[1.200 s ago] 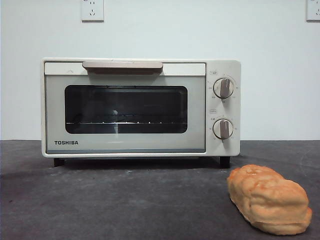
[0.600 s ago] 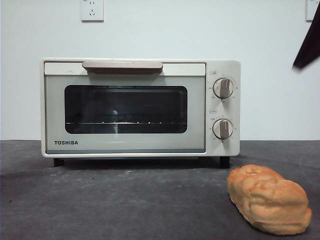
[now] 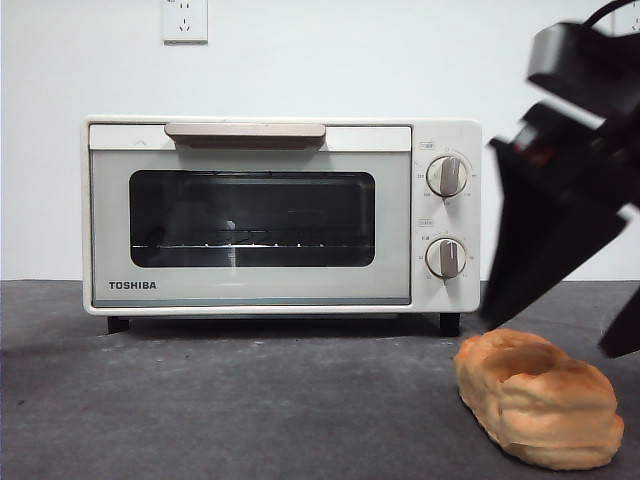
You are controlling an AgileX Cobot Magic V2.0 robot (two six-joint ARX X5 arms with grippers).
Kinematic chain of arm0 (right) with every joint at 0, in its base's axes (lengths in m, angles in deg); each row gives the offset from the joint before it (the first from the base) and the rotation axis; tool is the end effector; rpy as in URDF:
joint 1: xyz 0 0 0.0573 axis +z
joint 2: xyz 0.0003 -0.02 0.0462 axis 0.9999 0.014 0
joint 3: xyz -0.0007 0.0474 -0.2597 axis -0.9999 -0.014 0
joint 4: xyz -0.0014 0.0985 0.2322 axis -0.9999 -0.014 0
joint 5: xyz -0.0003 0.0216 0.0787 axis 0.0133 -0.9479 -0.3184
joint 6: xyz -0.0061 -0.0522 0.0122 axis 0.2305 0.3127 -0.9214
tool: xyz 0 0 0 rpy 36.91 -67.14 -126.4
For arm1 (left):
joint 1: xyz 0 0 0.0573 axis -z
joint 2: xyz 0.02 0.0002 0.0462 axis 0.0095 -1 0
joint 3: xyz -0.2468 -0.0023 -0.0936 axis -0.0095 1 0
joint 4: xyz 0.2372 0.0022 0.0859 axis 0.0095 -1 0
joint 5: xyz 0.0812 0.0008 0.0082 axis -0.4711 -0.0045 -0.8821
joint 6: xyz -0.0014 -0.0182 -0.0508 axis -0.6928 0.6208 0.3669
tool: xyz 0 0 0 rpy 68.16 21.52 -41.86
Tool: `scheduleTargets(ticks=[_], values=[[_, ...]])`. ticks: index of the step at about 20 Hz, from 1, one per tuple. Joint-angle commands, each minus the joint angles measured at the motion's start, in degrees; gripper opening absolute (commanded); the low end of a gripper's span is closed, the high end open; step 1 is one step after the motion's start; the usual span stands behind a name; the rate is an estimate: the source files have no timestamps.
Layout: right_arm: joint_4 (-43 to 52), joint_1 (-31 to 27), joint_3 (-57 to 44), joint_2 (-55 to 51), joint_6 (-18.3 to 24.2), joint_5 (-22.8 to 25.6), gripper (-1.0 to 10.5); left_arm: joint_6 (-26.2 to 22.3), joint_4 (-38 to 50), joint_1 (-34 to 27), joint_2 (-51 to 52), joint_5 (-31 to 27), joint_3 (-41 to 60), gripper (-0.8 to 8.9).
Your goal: The left arm flap open the oven, the right arm pick bread and place it into oven, the left arm flap close the oven
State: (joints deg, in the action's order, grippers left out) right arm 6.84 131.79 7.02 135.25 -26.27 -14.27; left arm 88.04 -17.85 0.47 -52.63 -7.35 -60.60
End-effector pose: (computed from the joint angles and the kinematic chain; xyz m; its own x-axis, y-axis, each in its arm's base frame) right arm 0.1297 0.1196 0.1810 0.4656 0.4442 -0.7655 -0.3349 0.8890 0.3122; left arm 0.0917 -0.0150 0.3038 0.6727 -0.5216 -0.5248 0.3960 0.8529 -0.3402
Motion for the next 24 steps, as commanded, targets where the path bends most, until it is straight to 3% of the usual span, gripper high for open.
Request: scheduleTargets(ticks=[1,8,10,15,21,24], values=[[3.65,1.84,-0.07,4.26,-1.49,1.70,4.8,-0.70,0.61,0.09,-0.33,0.24,-1.25,0.17],[8.90,3.17,-0.02,12.37,-1.57,5.42,4.7,-0.72,0.61,0.11,-0.33,0.24,-1.25,0.17],[8.94,3.43,-0.02,13.00,-1.57,5.53,3.6,-0.72,0.63,0.11,-0.33,0.24,-1.25,0.17],[8.76,3.41,-0.02,13.29,-1.55,5.51,2.1,-0.70,0.66,0.11,-0.33,0.24,-1.25,0.17],[8.44,3.41,1.25,10.45,-0.81,5.42,2.0,-0.22,1.53,0.24,-0.42,0.24,-1.25,0.17],[5.33,3.41,3.87,6.29,1.01,5.44,2.0,2.64,4.96,1.64,-0.90,0.24,-1.25,0.17]])
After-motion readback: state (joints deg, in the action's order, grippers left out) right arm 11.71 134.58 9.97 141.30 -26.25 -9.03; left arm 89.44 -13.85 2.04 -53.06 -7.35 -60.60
